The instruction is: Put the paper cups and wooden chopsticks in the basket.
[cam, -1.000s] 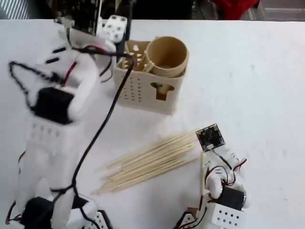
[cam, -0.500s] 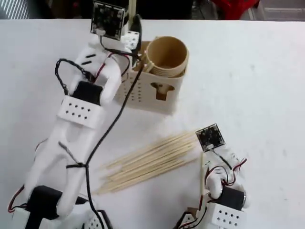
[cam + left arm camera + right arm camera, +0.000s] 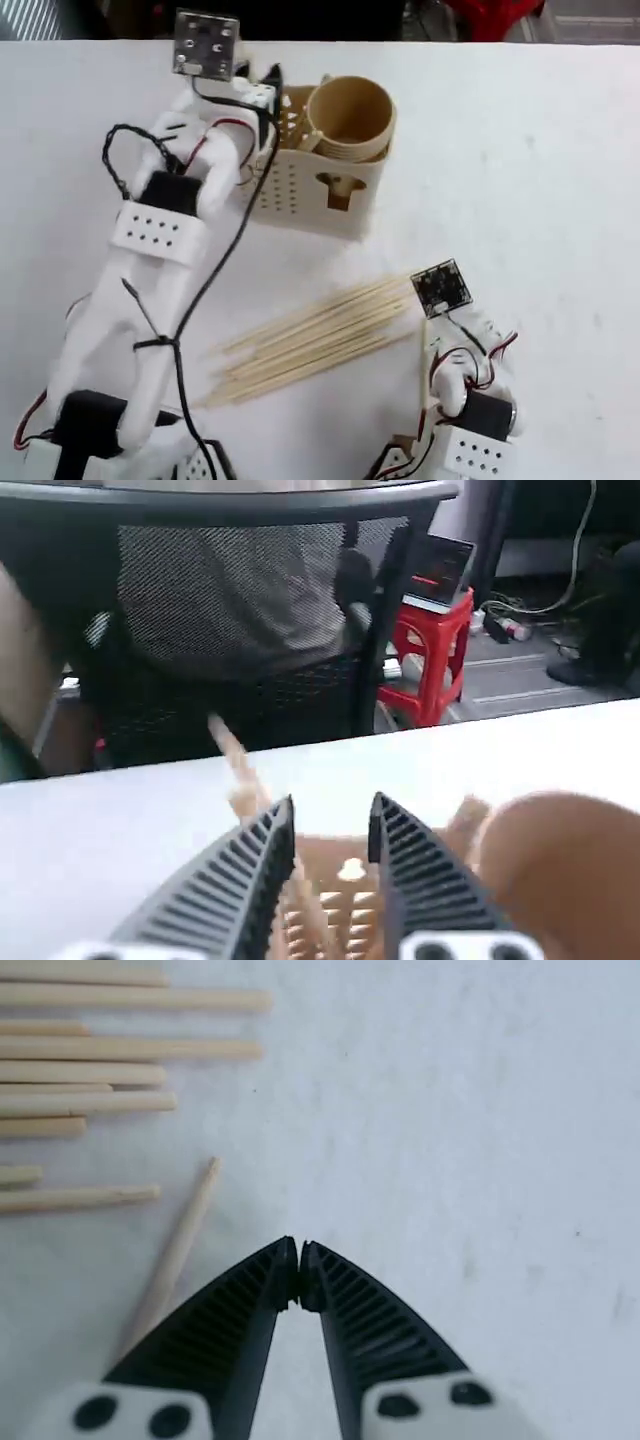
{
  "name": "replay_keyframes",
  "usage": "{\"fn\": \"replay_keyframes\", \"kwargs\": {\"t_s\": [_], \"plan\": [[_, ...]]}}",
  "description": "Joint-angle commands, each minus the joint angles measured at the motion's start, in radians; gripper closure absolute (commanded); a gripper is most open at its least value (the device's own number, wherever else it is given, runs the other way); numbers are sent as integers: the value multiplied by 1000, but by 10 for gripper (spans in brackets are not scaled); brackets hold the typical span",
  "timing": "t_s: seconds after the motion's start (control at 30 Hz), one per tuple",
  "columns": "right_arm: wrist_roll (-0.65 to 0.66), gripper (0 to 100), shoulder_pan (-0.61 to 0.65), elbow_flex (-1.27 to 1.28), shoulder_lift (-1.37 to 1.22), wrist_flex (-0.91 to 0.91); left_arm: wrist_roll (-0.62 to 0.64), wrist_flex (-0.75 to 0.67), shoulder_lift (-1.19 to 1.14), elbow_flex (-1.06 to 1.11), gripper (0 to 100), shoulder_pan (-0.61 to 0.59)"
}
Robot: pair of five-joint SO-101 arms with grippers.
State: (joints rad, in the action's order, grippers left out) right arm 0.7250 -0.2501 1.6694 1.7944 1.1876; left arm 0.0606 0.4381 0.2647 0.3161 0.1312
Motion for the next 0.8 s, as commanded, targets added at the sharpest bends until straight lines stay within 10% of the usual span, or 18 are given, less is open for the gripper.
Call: {"fn": "replay_keyframes", "kwargs": {"t_s": [0.0, 0.37, 0.77], "plan": [[11, 981, 10, 20, 4, -10, 41, 61, 39, -20, 884, -101], [11, 981, 5, 20, 5, -15, 144, 334, 209, 25, 884, -380], [11, 933, 8, -229, -21, 61, 144, 117, -157, 267, 884, -463]]}}
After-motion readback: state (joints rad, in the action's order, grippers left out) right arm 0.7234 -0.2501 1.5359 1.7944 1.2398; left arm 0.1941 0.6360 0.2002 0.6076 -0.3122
